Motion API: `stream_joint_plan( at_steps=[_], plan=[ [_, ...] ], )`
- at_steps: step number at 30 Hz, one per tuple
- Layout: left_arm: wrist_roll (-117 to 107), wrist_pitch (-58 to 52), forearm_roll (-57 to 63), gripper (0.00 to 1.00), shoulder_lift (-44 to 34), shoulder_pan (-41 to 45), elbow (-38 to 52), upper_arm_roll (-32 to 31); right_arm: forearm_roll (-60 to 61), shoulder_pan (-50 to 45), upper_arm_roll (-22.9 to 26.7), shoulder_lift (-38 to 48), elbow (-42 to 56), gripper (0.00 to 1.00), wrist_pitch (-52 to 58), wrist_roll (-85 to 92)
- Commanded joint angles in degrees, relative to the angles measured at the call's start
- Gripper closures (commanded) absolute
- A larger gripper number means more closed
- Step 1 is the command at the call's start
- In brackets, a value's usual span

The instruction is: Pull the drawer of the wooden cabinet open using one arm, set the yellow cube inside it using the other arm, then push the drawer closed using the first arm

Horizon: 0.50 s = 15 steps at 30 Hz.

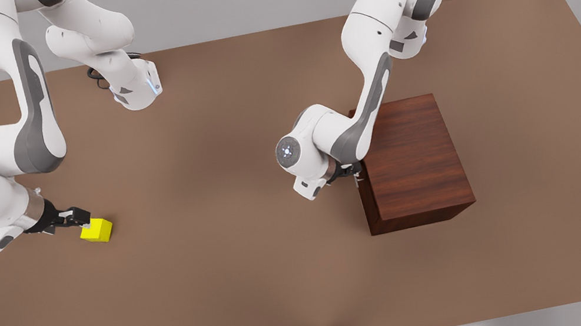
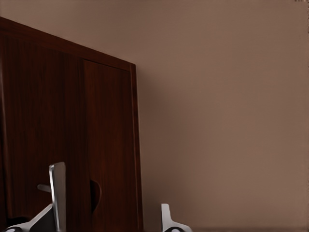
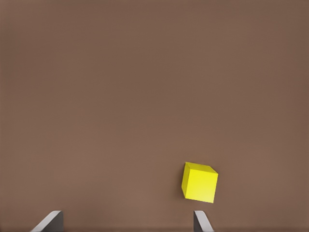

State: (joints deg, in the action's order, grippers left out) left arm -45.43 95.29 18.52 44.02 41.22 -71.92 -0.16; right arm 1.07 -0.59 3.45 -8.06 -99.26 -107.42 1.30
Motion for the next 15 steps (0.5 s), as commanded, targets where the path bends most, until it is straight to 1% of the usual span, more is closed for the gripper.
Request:
stream_joint_plan(
  at_steps=[1, 15],
  plan=[
    [-3.09, -0.11, -0.06, 0.00, -0.08, 0.26, 0.03, -0.02, -0.01, -0.03, -0.02, -0.02, 0.03, 0.00, 0.02, 0.10],
    [-5.99, -0.11, -0.85, 0.00, -0.08, 1.93, 0.20, -0.02, -0.01, -0.03, -0.02, -0.02, 0.03, 0.00, 0.02, 0.10]
  ],
)
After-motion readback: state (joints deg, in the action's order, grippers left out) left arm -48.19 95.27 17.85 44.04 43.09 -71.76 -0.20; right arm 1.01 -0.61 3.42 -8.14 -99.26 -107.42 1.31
